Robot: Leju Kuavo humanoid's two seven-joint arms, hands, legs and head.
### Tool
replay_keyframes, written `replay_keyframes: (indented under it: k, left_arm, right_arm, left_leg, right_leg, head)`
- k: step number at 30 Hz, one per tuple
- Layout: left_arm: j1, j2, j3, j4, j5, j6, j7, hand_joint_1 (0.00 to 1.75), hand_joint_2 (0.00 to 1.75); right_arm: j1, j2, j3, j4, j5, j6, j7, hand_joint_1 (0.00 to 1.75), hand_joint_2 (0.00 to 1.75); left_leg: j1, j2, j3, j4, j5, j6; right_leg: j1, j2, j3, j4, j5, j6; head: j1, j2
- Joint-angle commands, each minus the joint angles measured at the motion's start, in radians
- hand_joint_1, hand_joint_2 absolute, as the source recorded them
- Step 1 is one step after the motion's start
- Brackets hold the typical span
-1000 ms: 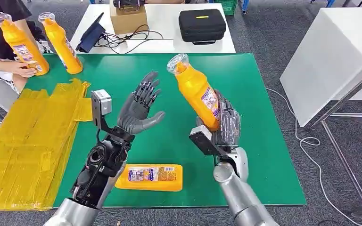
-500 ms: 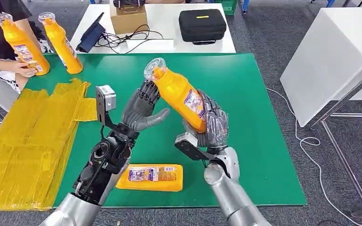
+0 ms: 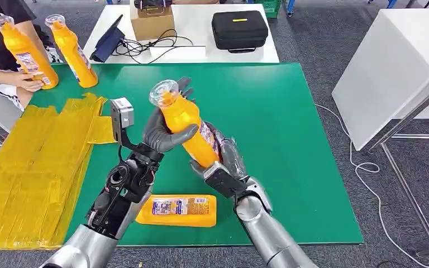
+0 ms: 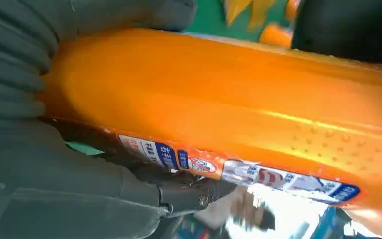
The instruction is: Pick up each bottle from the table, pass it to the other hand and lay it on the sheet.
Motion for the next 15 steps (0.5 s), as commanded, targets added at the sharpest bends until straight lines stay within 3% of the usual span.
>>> replay_keyframes:
  k: [1,15]
  left_arm:
    - [-0.06,0.047,-0.03,0.024,-0.003,0.004,0.022,0.0,1.75]
    - [-0.054,0.051,-0.042,0.031,-0.044,0.005,0.005,0.0,1.75]
  right_arm:
    - [-0.048,-0.068,0.078,-0.026,-0.04,0.071,0.003,1.75,1.75]
    - [-0.043,-0.068,0.064,-0.032,-0.043,0.078,0.016,1.75,1.75]
  left_leg:
    - [0.0,0.0,0.004,0.0,-0.002,-0.001]
    - [0.0,0.0,0.003,0.0,-0.002,-0.001]
  right_leg:
    - [0.0,-0.001,0.004,0.0,-0.002,0.001]
    - [0.0,-0.002,0.004,0.0,-0.002,0.0]
  head:
    - [0.0,0.0]
    - [0.0,0.0]
